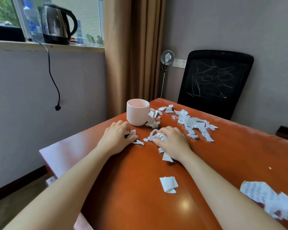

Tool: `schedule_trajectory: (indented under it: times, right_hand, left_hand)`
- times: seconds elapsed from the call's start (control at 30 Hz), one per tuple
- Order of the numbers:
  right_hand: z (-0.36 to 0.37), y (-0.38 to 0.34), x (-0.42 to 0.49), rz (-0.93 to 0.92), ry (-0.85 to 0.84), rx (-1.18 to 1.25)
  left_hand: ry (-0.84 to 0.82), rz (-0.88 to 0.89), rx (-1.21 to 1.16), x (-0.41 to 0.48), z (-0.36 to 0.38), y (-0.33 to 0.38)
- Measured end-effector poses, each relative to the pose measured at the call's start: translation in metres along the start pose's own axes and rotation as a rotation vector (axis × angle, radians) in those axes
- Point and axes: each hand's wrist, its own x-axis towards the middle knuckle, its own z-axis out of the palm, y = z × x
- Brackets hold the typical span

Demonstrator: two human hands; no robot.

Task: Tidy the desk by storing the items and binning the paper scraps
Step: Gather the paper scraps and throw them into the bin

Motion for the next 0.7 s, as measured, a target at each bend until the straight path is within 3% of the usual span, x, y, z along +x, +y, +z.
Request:
schedule_trajectory:
  times: [0.33,0.5,0.6,0.7]
  right_hand:
    - [-0.006,0.005,-0.005,0.045,0.081,0.351]
    - [-0.018,0.013,-0.009,0.133,0.226,0.511]
    - [-0.017,0.021,-0.014,0.148,0.170,0.546]
    - [-0.014,0.028,-0.020,0.159,0.103,0.494]
  left_hand:
    - [-0.111,0.148,-0.154,-0.033,-0.003,0.041]
    - [-0.045,0.129,-0.083,-0.036,-0.002,0.047]
    - [-0.143,0.033,-0.007,-0.038,-0.001,0.053]
    - [-0.236,0.074,-0.033,-0.048,0.002,0.072]
